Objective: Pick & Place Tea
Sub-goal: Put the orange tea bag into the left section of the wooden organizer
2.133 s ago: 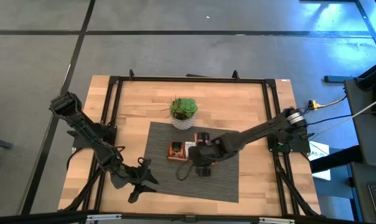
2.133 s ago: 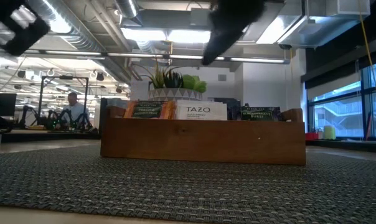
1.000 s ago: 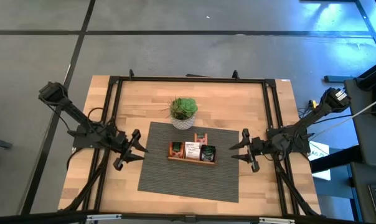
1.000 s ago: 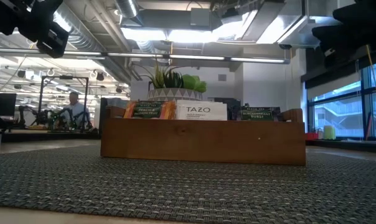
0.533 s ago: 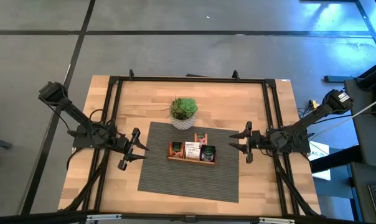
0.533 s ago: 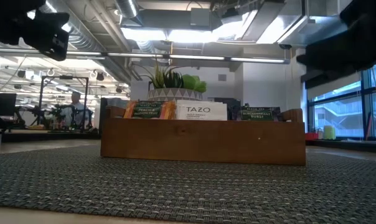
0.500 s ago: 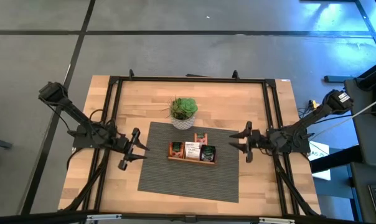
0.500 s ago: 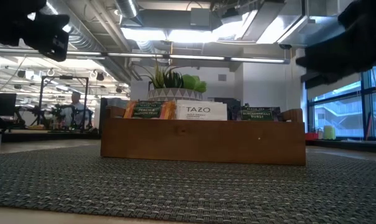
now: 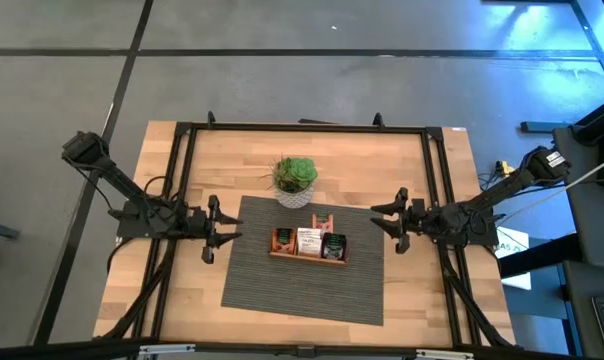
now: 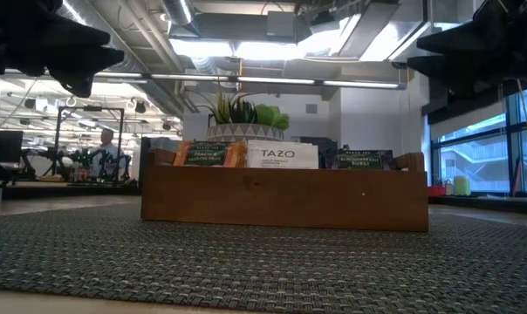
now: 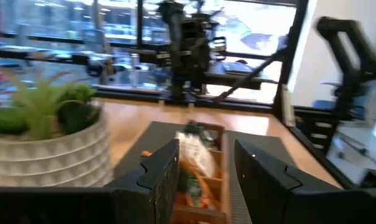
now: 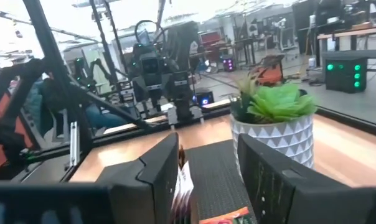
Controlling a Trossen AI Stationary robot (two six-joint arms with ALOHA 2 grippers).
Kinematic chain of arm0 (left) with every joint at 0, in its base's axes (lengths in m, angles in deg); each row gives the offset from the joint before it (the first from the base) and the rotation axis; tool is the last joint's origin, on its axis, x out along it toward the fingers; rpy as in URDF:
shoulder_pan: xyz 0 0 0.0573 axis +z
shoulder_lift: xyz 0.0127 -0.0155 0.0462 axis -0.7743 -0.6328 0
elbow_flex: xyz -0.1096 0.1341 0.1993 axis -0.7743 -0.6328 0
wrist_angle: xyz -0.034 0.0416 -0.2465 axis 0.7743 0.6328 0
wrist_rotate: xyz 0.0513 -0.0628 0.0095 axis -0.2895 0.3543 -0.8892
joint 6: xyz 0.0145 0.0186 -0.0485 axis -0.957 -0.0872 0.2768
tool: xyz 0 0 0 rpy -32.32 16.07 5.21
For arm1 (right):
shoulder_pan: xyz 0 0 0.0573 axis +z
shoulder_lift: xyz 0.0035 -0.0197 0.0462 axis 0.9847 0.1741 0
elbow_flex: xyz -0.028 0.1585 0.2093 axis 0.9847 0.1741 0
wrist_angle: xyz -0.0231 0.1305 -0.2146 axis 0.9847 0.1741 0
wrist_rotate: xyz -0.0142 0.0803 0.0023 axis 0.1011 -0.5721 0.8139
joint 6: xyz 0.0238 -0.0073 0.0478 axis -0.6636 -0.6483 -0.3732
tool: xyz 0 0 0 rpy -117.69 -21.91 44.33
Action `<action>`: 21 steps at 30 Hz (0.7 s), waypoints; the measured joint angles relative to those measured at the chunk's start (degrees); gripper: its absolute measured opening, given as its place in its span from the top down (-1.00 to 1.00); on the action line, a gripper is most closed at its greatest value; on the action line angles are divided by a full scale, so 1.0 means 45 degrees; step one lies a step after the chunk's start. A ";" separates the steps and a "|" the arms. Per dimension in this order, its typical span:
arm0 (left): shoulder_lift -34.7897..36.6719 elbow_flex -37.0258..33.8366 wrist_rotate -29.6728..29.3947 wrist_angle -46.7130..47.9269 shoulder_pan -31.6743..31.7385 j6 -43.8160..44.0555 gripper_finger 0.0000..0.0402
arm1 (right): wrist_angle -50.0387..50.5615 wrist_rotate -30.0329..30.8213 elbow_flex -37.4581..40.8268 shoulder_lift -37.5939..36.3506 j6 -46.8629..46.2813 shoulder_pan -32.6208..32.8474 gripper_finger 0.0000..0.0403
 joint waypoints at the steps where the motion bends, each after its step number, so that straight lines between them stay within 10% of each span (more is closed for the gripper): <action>1: 0.0000 0.0000 -0.0288 -0.0005 0.0000 0.0005 0.25 | -0.0050 -0.0006 0.0020 -0.0008 -0.0012 -0.0056 0.17; 12: -0.0029 0.0741 -0.1440 -0.0008 0.1352 0.0082 0.23 | 0.0288 -0.0947 0.0238 -0.0316 -0.1770 -0.1794 0.17; 21: -0.0411 0.4336 0.3837 0.6752 0.5501 0.0500 0.24 | 0.4128 -0.5347 -0.1357 -0.0291 -0.2078 -0.5110 0.18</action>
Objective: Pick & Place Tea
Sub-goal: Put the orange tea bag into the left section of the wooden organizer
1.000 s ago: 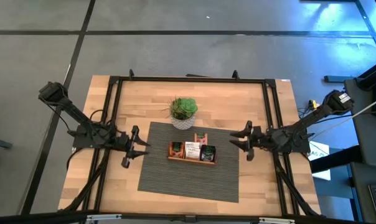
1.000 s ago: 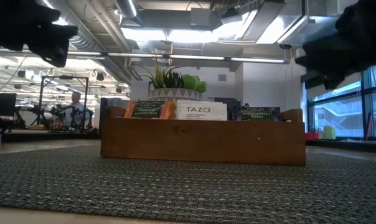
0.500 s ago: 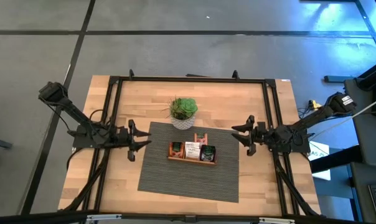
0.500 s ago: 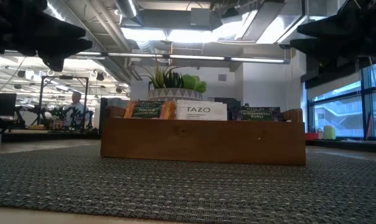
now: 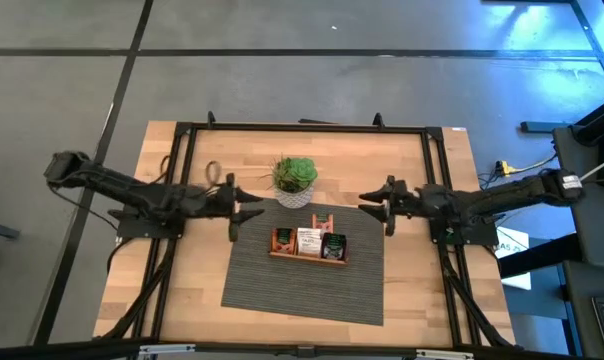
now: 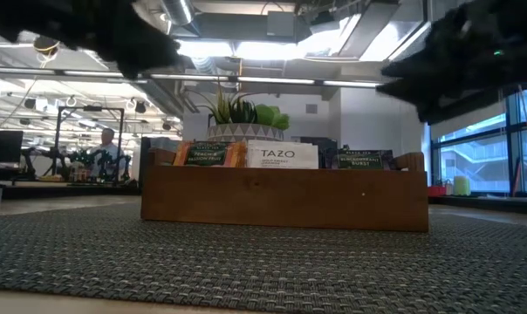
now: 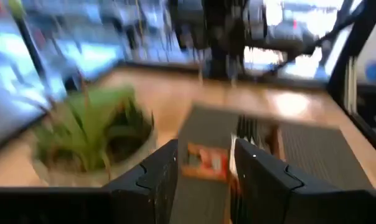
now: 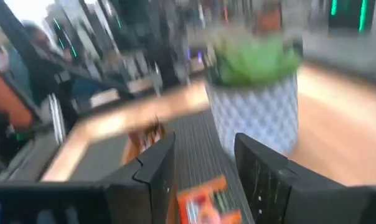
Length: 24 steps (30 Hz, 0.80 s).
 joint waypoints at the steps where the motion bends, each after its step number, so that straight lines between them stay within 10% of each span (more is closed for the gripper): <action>1: -0.0207 0.0381 0.0682 0.0782 0.0474 0.0447 0.23 | 0.1008 -0.0665 -0.0325 -0.0005 -0.0260 -0.0527 0.17; 11: -0.2511 0.1763 0.6160 0.1295 0.2973 -0.0024 0.25 | 0.6039 -0.5942 -0.2900 0.1455 0.0850 -0.3989 0.18; 24: -0.3261 0.1876 0.6251 0.1160 0.3377 -0.0199 0.25 | 0.5675 -0.6691 -0.4898 0.7124 0.2194 -0.4524 0.17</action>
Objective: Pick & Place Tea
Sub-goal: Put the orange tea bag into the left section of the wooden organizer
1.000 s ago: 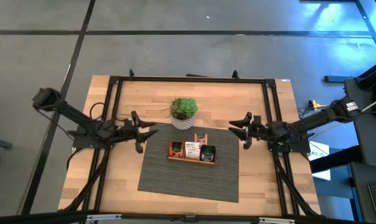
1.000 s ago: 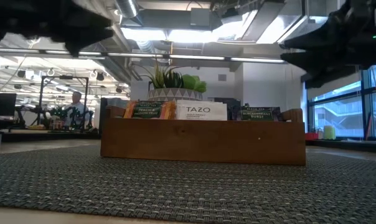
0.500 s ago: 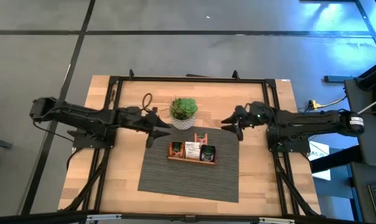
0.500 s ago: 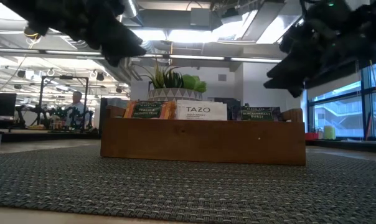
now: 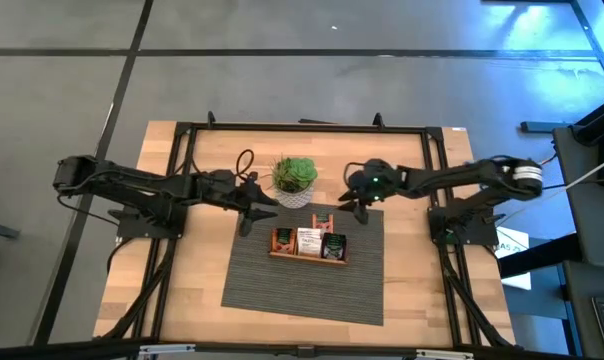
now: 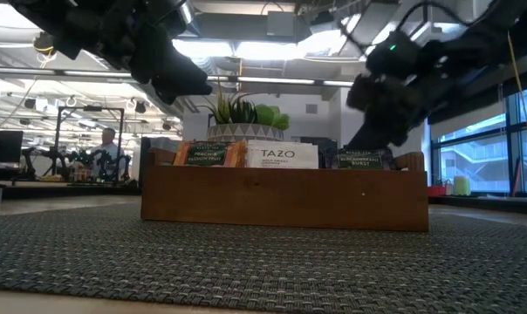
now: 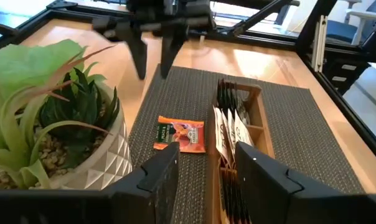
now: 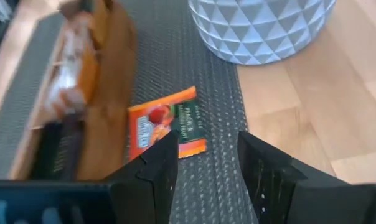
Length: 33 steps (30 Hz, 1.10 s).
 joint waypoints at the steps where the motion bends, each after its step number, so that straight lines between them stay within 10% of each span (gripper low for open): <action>1: 0.0000 0.0000 0.0000 0.0017 0.0000 0.0000 0.25 | -0.0153 -0.0003 -0.0142 0.0434 0.0005 0.0000 0.17; 15: 0.0000 0.0000 0.0010 0.0432 -0.0005 0.0000 0.24 | -0.0785 0.0013 -0.1990 0.4326 0.2646 0.1263 0.17; 33: 0.0000 -0.0005 -0.0121 0.0724 -0.0005 -0.0005 0.24 | -0.0097 0.2420 -0.2391 0.5043 0.2583 0.2485 0.22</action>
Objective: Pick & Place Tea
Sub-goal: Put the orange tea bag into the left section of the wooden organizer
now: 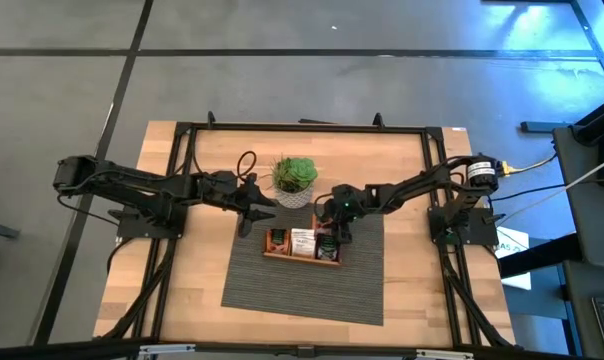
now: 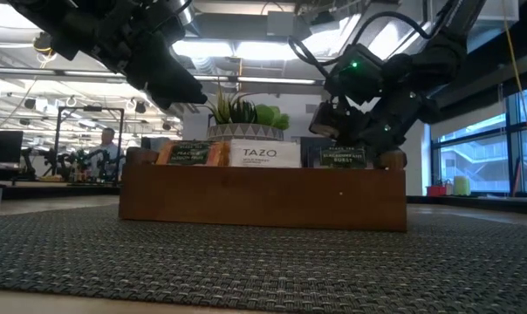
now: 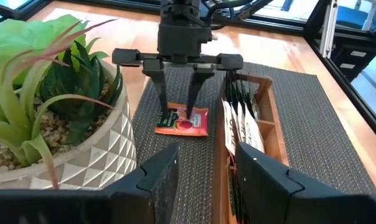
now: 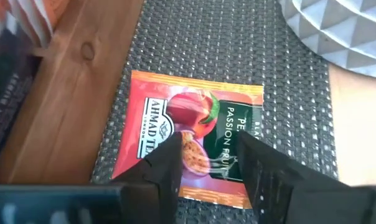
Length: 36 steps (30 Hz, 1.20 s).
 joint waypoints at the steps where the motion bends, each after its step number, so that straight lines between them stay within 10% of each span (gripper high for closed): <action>1: 0.0000 -0.0004 0.0000 0.0000 0.0000 0.0000 0.24 | 0.0080 0.0017 0.0000 0.0000 -0.0005 -0.0013 0.25; 14: 0.0000 -0.0005 -0.0010 0.0000 -0.0003 0.0002 0.24 | 0.0319 0.0278 0.0029 0.0010 0.0031 -0.0047 0.96; 36: 0.0000 -0.0005 -0.0005 -0.0015 -0.0005 0.0238 0.24 | 0.0139 0.1927 0.0068 -0.0002 -0.3855 -0.0722 0.97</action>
